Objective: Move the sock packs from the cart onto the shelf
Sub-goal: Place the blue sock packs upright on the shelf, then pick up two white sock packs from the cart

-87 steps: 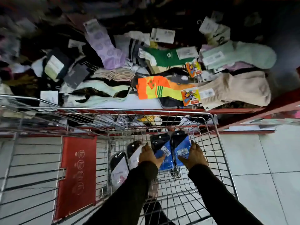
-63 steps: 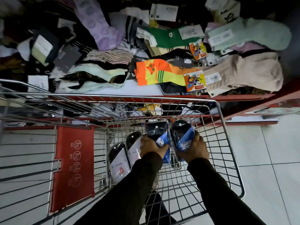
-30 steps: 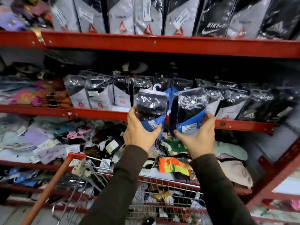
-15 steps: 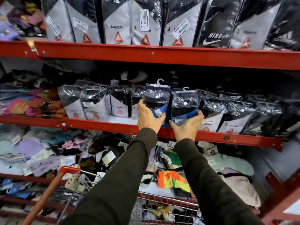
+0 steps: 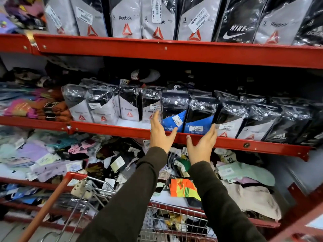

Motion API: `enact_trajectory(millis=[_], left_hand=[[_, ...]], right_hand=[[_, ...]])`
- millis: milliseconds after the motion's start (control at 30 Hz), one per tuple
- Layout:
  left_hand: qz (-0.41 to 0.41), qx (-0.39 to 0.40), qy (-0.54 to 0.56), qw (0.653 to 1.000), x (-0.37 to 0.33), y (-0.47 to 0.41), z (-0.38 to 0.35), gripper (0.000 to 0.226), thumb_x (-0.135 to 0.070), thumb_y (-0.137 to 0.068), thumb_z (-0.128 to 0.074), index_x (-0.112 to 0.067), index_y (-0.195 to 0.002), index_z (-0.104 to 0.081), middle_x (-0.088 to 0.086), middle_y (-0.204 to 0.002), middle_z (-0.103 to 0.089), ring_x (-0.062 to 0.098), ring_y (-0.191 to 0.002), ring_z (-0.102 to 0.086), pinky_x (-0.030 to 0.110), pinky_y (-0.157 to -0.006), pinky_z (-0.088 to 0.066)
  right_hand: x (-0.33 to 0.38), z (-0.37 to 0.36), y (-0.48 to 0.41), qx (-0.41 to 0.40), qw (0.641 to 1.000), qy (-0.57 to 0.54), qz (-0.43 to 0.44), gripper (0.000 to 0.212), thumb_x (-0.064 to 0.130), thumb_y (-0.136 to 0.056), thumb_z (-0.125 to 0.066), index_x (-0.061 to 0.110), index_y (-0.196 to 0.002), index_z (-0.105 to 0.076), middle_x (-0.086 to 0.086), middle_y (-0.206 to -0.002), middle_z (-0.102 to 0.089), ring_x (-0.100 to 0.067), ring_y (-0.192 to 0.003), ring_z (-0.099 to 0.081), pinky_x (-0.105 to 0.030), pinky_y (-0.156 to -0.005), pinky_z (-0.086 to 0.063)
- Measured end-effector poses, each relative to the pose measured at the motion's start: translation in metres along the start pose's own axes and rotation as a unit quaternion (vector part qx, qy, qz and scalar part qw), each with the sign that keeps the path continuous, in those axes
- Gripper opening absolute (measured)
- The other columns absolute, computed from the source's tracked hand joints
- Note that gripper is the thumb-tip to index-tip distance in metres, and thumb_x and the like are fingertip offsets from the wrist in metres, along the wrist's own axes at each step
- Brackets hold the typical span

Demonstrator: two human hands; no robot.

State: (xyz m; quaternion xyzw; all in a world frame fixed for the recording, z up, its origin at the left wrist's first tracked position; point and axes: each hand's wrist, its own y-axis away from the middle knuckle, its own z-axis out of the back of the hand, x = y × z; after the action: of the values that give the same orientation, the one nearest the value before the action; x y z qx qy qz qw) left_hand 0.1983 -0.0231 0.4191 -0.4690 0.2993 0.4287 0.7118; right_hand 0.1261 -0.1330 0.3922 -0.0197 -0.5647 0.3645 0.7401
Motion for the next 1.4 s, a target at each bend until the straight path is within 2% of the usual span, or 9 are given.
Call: enact_trajectory(millis=[133, 267, 433, 533, 667, 767, 900, 1067, 1400], left_hand=[[-0.039, -0.017, -0.021, 0.999, 0.035, 0.057, 0.004, 0.067, -0.023, -0.091, -0.066, -0.014, -0.148, -0.032, 0.007, -0.147, -0.04, 0.018, -0.137, -0.039, 0.032, -0.117, -0.034], [-0.027, 0.038, -0.074, 0.996, 0.088, 0.123, 0.005, 0.055, -0.024, -0.093, -0.063, -0.017, -0.143, -0.04, 0.006, -0.141, -0.045, 0.022, -0.13, -0.045, 0.039, -0.112, -0.041], [0.079, 0.084, -0.13, 0.985, 0.159, 0.196, 0.013, 0.048, -0.023, -0.091, -0.065, -0.015, -0.136, -0.05, 0.012, -0.133, -0.051, 0.028, -0.121, -0.051, 0.041, -0.102, -0.048], [0.18, 0.128, -0.161, 0.962, 0.208, 0.238, 0.017, 0.051, -0.023, -0.089, -0.068, -0.02, -0.135, -0.049, 0.012, -0.134, -0.049, 0.032, -0.118, -0.054, 0.045, -0.098, -0.051], [0.362, 0.182, -0.178, 0.897, 0.274, 0.297, 0.018, 0.063, -0.041, -0.085, -0.069, -0.025, -0.139, -0.041, 0.016, -0.13, -0.057, 0.038, -0.112, -0.059, 0.042, -0.089, -0.053], [0.479, 0.206, -0.188, 0.833, 0.312, 0.328, 0.012, 0.08, -0.041, -0.085, -0.074, -0.006, -0.147, -0.038, 0.02, -0.139, -0.053, 0.035, -0.125, -0.054, 0.038, -0.099, -0.047], [0.584, 0.255, -0.225, 0.737, 0.341, 0.359, 0.004, 0.09, -0.05, -0.082, -0.073, -0.002, -0.147, -0.031, 0.019, -0.144, -0.047, 0.034, -0.13, -0.052, 0.037, -0.103, -0.045], [0.596, 0.301, -0.264, 0.696, 0.369, 0.386, -0.016, 0.102, -0.057, -0.08, -0.072, 0.001, -0.149, -0.024, 0.018, -0.152, -0.033, 0.034, -0.14, -0.041, 0.041, -0.113, -0.039], [0.589, 0.322, -0.278, 0.687, 0.383, 0.387, -0.03, 0.116, -0.064, -0.067, -0.079, 0.003, -0.146, -0.025, 0.017, -0.141, -0.041, 0.032, -0.127, -0.054, 0.038, -0.1, -0.049]], right_hand=[[-0.014, 0.007, 0.057, 0.025, 0.998, -0.057, 0.012, 0.085, 0.017, -0.089, -0.069, 0.013, -0.155, -0.016, -0.007, -0.156, -0.021, -0.015, -0.141, -0.027, -0.026, -0.115, -0.022], [-0.054, 0.003, 0.12, 0.1, 0.995, -0.027, 0.0, 0.068, 0.015, -0.09, -0.067, 0.015, -0.147, -0.03, -0.007, -0.146, -0.033, -0.017, -0.134, -0.037, -0.031, -0.111, -0.033], [-0.105, -0.003, 0.196, 0.201, 0.976, 0.019, -0.078, 0.061, 0.006, -0.087, -0.066, 0.009, -0.14, -0.036, -0.011, -0.14, -0.035, -0.026, -0.13, -0.044, -0.017, -0.104, -0.03], [-0.139, -0.012, 0.24, 0.28, 0.945, 0.098, -0.14, 0.066, 0.016, -0.089, -0.068, 0.008, -0.145, -0.033, -0.016, -0.152, -0.029, -0.032, -0.138, -0.038, -0.019, -0.106, -0.028], [-0.185, -0.029, 0.293, 0.413, 0.851, 0.228, -0.229, 0.088, 0.041, -0.091, -0.064, 0.005, -0.154, -0.015, -0.019, -0.162, -0.014, -0.036, -0.147, -0.026, -0.039, -0.113, -0.035], [-0.225, -0.047, 0.326, 0.494, 0.773, 0.303, -0.259, 0.097, 0.05, -0.087, -0.065, 0.001, -0.153, -0.013, -0.022, -0.16, -0.018, -0.037, -0.149, -0.021, -0.042, -0.117, -0.028], [-0.252, -0.064, 0.357, 0.53, 0.722, 0.346, -0.28, 0.103, 0.054, -0.082, -0.068, 0.0, -0.151, -0.015, -0.022, -0.158, -0.022, -0.038, -0.146, -0.024, -0.043, -0.117, -0.028], [-0.276, -0.088, 0.381, 0.544, 0.702, 0.34, -0.309, 0.112, 0.046, -0.079, -0.076, 0.003, -0.155, -0.004, -0.019, -0.163, -0.01, -0.038, -0.15, -0.016, -0.042, -0.117, -0.029], [-0.291, -0.101, 0.388, 0.514, 0.718, 0.402, -0.243, 0.131, 0.081, -0.056, -0.071, 0.002, -0.148, -0.018, -0.02, -0.148, -0.033, -0.039, -0.138, -0.035, -0.045, -0.114, -0.034]])
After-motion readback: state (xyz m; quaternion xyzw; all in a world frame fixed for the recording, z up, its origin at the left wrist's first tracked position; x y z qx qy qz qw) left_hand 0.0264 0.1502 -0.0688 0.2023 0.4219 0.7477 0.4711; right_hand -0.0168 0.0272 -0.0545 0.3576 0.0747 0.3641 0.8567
